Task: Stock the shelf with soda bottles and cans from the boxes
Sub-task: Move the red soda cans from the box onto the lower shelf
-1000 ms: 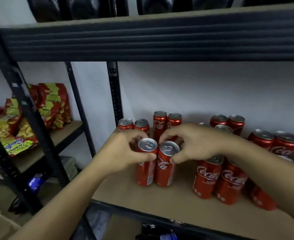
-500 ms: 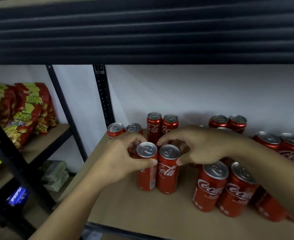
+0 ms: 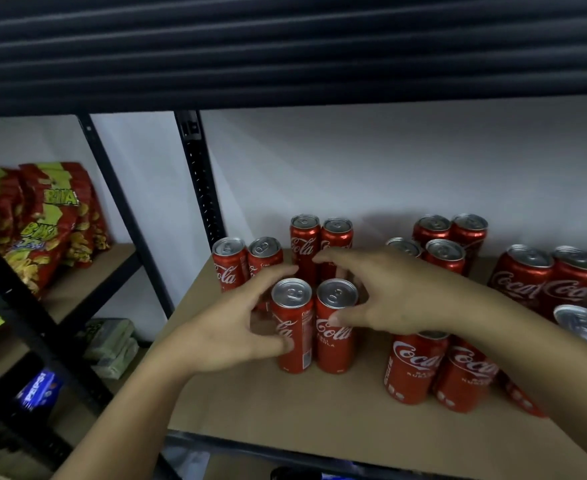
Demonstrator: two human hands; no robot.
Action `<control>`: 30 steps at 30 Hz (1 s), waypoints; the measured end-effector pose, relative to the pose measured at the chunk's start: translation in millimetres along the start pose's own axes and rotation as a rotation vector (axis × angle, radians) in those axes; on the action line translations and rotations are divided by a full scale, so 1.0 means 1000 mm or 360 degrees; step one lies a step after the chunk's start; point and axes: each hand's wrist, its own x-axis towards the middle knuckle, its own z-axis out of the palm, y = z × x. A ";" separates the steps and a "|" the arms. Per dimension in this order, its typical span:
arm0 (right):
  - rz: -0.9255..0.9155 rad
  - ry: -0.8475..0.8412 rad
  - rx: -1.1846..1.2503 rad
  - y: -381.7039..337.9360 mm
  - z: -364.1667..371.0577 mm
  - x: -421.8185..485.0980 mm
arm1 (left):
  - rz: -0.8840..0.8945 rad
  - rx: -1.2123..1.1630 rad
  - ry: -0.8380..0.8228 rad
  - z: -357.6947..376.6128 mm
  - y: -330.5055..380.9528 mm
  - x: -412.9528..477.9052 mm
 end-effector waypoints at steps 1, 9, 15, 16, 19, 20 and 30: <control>0.0015 -0.0013 0.0027 0.000 0.000 0.000 | 0.0007 -0.0018 -0.0033 -0.002 -0.001 -0.002; 0.0013 -0.0108 0.0051 -0.002 -0.003 -0.001 | 0.0164 0.0403 0.0426 0.006 0.002 -0.002; -0.0005 -0.0128 0.0089 0.000 0.002 -0.001 | 0.0196 0.0122 0.0279 0.006 0.001 -0.005; -0.0009 -0.0162 0.0128 0.002 0.001 -0.002 | 0.0194 0.0226 0.0348 0.006 0.001 -0.004; 0.0027 -0.0106 0.0073 -0.001 0.002 -0.003 | 0.0181 0.0081 0.0322 0.000 -0.003 -0.003; 0.0033 -0.0069 0.0037 -0.003 0.003 -0.004 | 0.0162 -0.0056 0.0271 -0.001 -0.003 -0.003; 0.0064 -0.0133 0.0131 -0.001 0.005 -0.001 | 0.0037 -0.0408 0.0284 0.001 -0.006 0.001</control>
